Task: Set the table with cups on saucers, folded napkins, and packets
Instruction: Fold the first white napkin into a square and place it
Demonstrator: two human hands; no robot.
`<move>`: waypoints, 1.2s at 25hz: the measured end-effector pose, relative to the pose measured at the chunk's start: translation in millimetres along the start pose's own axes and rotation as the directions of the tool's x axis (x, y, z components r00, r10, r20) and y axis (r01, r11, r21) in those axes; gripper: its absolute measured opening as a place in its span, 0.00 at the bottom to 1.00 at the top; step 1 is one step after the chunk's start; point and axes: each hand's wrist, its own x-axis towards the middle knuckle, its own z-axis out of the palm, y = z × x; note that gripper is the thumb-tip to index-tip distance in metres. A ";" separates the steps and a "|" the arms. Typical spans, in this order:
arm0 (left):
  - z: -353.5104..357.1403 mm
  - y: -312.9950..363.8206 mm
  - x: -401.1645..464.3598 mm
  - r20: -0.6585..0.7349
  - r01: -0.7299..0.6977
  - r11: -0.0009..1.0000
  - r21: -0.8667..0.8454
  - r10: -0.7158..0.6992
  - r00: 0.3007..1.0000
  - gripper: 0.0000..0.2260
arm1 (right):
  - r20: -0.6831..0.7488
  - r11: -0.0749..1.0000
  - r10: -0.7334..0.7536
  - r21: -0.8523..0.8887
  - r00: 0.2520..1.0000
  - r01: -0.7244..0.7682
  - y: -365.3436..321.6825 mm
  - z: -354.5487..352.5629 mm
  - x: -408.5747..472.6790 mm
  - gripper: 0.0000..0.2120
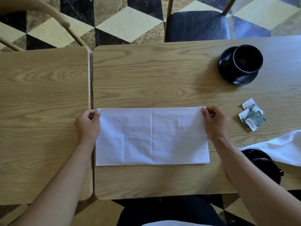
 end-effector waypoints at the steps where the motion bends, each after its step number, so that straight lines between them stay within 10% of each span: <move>1: -0.3 -0.1 0.6 0.000 0.006 1.000 -0.002 -0.006 1.000 0.11 | -0.009 1.000 -0.003 -0.005 1.000 0.003 0.4 1.6 -0.3 0.06; 16: 2.8 10.4 -5.7 -0.087 0.002 0.998 0.065 0.004 0.996 0.05 | 0.011 0.994 -0.070 -0.079 0.997 0.071 -6.4 6.3 -7.0 0.07; 23: -10.5 11.0 8.2 0.160 -0.370 0.861 0.348 0.334 0.929 0.10 | 0.070 0.928 -0.301 -0.208 0.951 0.309 5.8 -4.6 -10.2 0.13; 30: -15.5 17.1 21.6 0.273 -0.424 0.823 0.378 0.338 0.900 0.02 | 0.115 0.903 -0.322 -0.262 0.940 0.342 -0.1 -9.1 3.0 0.08</move>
